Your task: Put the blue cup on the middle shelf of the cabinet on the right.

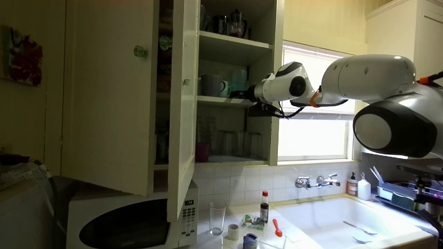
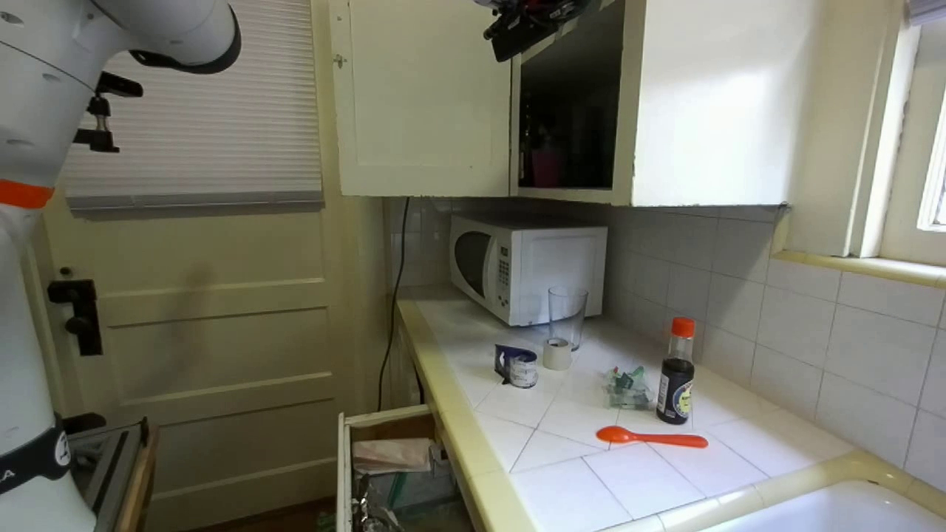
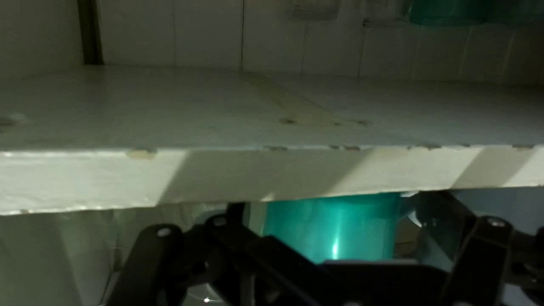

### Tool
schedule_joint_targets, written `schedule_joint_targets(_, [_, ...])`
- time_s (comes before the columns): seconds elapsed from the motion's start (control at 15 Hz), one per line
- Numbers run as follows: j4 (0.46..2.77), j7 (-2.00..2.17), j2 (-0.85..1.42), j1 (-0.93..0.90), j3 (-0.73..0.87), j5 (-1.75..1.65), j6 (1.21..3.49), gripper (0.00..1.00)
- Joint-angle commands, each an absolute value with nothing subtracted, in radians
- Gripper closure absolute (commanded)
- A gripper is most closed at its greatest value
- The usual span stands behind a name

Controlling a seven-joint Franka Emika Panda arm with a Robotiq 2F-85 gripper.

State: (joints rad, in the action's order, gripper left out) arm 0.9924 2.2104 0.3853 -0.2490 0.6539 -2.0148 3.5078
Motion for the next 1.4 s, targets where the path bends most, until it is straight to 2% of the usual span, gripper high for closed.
schedule_joint_targets(0.0, [0.976,2.270,0.387,-0.304,0.716,-2.031,3.535,0.00])
schedule_joint_targets(0.93, [1.255,2.380,0.191,-0.630,0.950,-2.201,3.459,0.00])
schedule_joint_targets(1.33, [1.417,2.436,0.052,-0.881,1.035,-2.391,3.440,0.00])
